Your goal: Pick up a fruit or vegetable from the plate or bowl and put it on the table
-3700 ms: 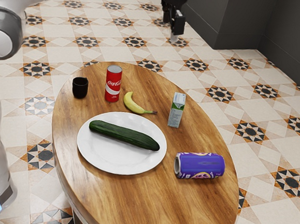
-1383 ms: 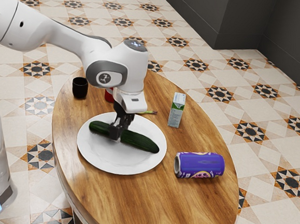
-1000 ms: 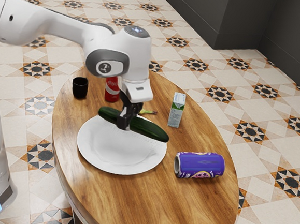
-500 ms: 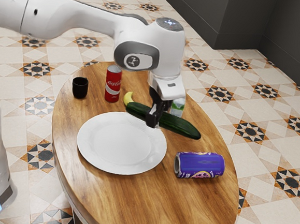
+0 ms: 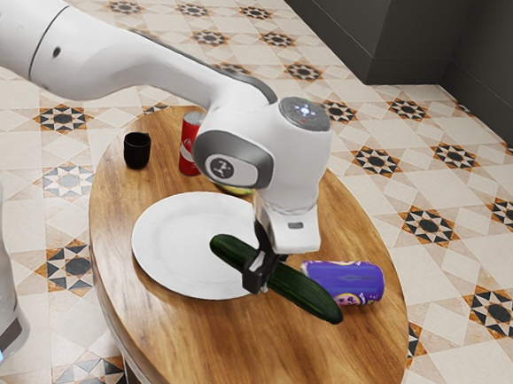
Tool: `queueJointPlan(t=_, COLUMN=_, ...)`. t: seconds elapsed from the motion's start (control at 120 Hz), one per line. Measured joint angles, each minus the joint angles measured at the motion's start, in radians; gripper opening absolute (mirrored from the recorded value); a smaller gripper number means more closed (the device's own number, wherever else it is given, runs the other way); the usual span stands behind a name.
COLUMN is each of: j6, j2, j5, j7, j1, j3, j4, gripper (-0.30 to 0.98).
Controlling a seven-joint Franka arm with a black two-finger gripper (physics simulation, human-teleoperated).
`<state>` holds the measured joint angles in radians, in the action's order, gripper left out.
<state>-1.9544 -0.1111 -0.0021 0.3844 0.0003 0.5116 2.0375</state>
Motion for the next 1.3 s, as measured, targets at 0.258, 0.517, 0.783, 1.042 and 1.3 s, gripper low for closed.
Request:
queueJointPlan(t=0.258, j6=-0.166, j2=0.143, j5=-0.003, j7=-0.12, j1=0.028, j3=0.019, j4=-0.053, gripper=0.15)
queueJointPlan(t=0.517, j6=-0.282, j2=0.186, j5=-0.004, j7=-0.288, j1=-0.057, j3=0.04, j4=-0.057, gripper=0.15)
queueJointPlan(t=0.783, j6=-0.315, j2=0.183, j5=-0.005, j7=-0.418, j1=-0.054, j3=0.029, j4=-0.042, gripper=0.24)
queueJointPlan(t=1.042, j6=-0.322, j2=0.183, j5=-0.008, j7=-0.493, j1=-0.064, j3=0.028, j4=-0.042, gripper=0.62)
queueJointPlan(t=1.3, j6=0.068, j2=-0.012, j5=0.121, j7=-0.467, j1=-0.116, j3=-0.291, j4=-0.283, gripper=0.67)
